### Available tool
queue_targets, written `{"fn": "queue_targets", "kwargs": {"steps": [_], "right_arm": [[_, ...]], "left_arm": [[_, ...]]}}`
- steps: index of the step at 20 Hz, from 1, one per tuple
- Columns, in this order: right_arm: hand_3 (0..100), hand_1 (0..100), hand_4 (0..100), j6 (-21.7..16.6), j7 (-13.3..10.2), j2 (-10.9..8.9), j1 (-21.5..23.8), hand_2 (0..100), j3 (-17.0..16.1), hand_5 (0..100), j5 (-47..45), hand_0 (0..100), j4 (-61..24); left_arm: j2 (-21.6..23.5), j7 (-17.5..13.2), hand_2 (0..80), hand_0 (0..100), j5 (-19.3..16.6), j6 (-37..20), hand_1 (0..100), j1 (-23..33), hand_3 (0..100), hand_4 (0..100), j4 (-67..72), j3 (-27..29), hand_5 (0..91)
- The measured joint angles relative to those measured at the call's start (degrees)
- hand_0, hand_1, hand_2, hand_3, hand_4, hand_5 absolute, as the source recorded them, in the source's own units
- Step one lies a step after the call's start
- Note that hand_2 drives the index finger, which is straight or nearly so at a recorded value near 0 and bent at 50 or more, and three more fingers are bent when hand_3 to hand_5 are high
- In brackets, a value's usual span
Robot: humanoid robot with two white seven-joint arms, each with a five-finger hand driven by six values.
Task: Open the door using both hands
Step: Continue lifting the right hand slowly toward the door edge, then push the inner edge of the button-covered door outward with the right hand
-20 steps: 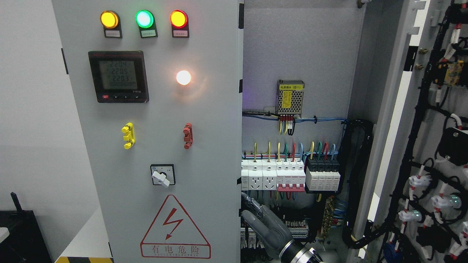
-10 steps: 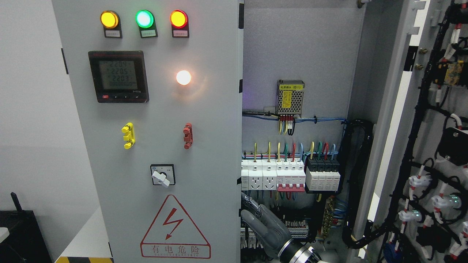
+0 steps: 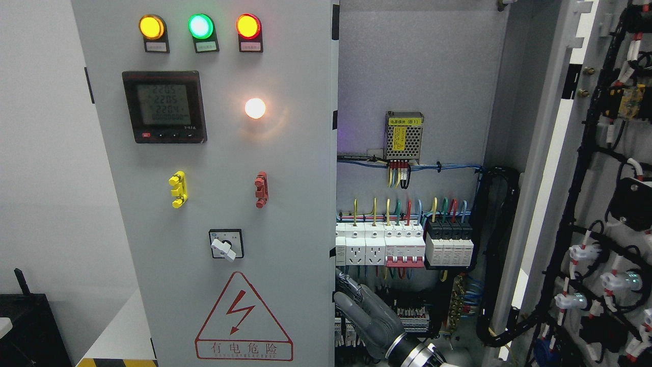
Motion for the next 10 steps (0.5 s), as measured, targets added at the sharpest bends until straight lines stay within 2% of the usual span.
{"fn": "queue_targets", "kwargs": {"steps": [8, 10], "right_arm": [[0, 39, 0, 0.01, 1.06, 0.07, -0.14, 0, 0.13, 0, -0.04, 12, -0.04], [0, 39, 0, -0.26, 2.41, 0.12, -0.19, 0, 0.22, 0, -0.04, 12, -0.12]], "left_arm": [[0.00, 0.01, 0.0, 12, 0.00, 0.00, 39, 0.00, 0, 0, 0.00, 0.01, 0.0], [0.00, 0.01, 0.0, 12, 0.00, 0.00, 39, -0.01, 0, 0, 0.00, 0.01, 0.0]]}}
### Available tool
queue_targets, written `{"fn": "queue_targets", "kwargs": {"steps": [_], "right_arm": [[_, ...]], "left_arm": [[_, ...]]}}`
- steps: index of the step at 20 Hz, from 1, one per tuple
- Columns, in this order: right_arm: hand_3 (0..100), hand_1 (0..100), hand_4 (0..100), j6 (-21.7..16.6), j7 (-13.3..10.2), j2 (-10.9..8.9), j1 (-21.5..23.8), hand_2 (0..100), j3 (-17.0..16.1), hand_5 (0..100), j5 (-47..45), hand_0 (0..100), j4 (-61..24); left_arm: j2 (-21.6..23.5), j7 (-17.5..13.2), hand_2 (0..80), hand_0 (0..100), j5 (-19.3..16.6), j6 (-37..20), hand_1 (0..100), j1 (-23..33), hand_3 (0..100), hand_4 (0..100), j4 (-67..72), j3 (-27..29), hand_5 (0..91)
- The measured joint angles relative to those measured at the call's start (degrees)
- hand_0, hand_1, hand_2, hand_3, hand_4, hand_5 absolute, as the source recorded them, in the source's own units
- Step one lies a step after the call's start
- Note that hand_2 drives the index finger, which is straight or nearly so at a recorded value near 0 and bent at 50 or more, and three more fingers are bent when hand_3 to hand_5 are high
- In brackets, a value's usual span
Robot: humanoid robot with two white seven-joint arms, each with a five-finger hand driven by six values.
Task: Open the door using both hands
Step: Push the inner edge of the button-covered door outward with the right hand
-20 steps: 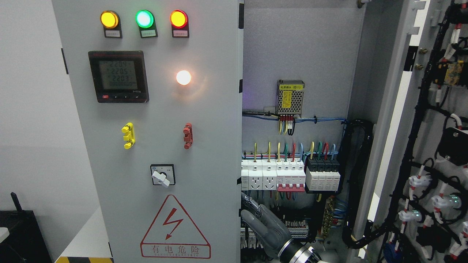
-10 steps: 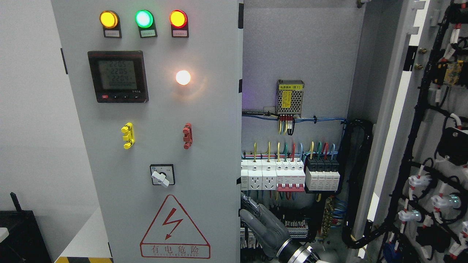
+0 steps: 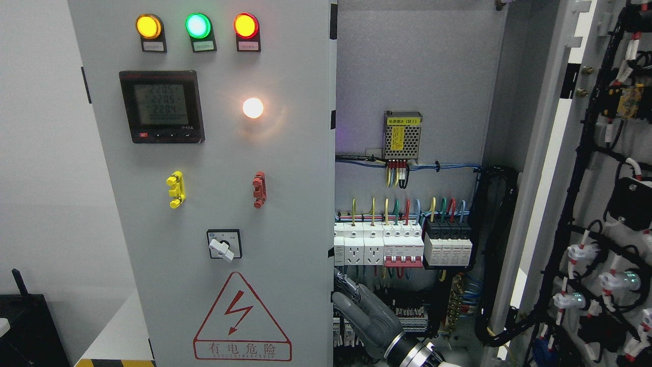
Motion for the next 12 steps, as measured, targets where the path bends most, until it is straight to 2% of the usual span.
{"fn": "queue_targets", "kwargs": {"steps": [8, 12], "right_arm": [[0, 39, 0, -0.03, 0.35, 0.06, 0.01, 0, 0.23, 0, -0.01, 12, -0.11], [0, 39, 0, -0.04, 1.36, 0.09, 0.13, 0, 0.32, 0, -0.01, 12, -0.34]], "left_arm": [[0.00, 0.01, 0.0, 12, 0.00, 0.00, 39, 0.01, 0, 0, 0.01, -0.01, 0.0], [0.00, 0.04, 0.0, 12, 0.00, 0.00, 39, 0.01, 0, 0, 0.00, -0.02, 0.0]]}}
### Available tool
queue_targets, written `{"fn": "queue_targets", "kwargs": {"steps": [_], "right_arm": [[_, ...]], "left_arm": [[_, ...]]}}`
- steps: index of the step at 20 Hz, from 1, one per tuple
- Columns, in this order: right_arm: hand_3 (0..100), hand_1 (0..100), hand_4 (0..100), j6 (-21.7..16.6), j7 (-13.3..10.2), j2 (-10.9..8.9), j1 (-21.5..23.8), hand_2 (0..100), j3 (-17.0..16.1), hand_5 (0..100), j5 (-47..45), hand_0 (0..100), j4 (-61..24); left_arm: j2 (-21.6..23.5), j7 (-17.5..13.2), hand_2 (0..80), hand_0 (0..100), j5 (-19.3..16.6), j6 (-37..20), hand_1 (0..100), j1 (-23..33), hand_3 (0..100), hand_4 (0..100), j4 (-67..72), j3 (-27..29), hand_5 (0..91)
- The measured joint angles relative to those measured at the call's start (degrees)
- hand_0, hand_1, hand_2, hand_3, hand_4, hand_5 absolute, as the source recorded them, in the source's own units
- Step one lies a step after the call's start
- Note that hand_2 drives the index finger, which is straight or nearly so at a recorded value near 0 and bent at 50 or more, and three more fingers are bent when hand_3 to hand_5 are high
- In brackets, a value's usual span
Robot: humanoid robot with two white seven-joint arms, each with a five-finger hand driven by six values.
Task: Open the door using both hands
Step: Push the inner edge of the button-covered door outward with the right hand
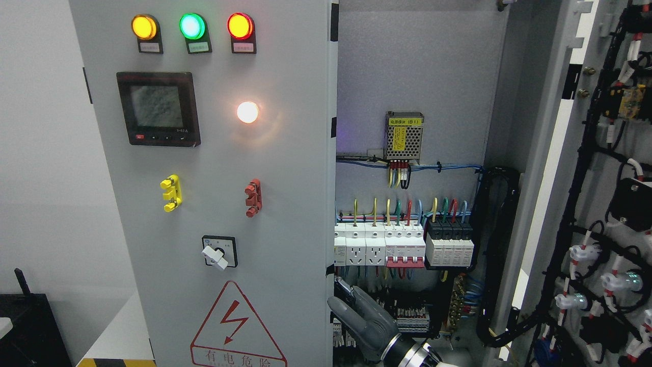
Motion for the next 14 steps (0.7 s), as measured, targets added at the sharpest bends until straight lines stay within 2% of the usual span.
{"fn": "queue_targets", "kwargs": {"steps": [6, 14], "right_arm": [[0, 39, 0, 0.00, 1.39, 0.03, 0.31, 0, 0.16, 0, 0.00, 12, -1.00], [0, 39, 0, 0.00, 1.74, 0.11, 0.66, 0, 1.03, 0, -0.05, 12, -2.73]], "left_arm": [[0.00, 0.01, 0.0, 12, 0.00, 0.00, 39, 0.00, 0, 0, 0.00, -0.01, 0.0], [0.00, 0.02, 0.0, 12, 0.00, 0.00, 39, 0.00, 0, 0, 0.00, -0.01, 0.0]]}}
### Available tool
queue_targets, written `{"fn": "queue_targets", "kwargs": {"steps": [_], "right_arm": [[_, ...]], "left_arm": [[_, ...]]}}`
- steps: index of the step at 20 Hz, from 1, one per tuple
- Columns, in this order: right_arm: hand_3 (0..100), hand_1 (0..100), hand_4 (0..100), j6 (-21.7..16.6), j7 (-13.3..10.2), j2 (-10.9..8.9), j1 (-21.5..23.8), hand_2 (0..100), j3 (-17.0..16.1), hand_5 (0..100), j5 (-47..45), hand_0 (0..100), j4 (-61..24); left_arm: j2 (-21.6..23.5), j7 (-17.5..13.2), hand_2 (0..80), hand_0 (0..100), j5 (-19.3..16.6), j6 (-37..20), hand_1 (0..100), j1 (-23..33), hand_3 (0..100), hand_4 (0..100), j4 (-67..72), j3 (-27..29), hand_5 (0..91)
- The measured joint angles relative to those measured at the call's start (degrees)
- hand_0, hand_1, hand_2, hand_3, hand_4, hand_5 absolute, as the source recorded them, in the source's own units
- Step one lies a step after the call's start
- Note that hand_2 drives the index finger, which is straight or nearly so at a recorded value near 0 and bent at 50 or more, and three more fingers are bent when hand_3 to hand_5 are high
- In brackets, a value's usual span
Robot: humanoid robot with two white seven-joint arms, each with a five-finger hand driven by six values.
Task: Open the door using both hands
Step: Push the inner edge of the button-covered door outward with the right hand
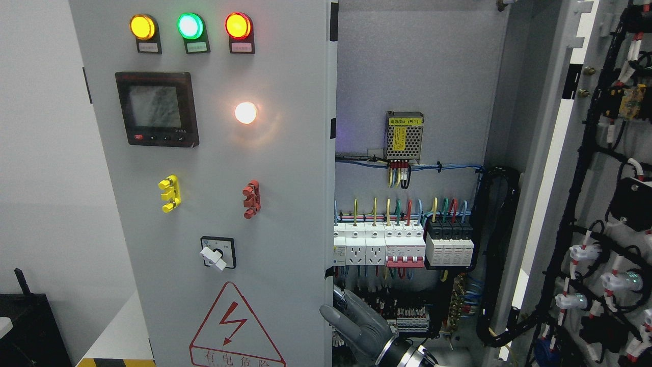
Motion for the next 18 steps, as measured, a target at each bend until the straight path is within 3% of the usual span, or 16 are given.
{"fn": "queue_targets", "kwargs": {"steps": [12, 18], "right_arm": [[0, 39, 0, 0.00, 5.51, 0.38, 0.55, 0, 1.03, 0, -0.04, 12, -2.13], [0, 39, 0, 0.08, 6.10, 0.60, 1.38, 0, 1.99, 0, -1.07, 12, -3.44]], "left_arm": [[0.00, 0.12, 0.0, 12, 0.00, 0.00, 39, 0.00, 0, 0, 0.00, 0.01, 0.0], [0.00, -0.05, 0.0, 12, 0.00, 0.00, 39, 0.00, 0, 0, 0.00, 0.02, 0.0]]}}
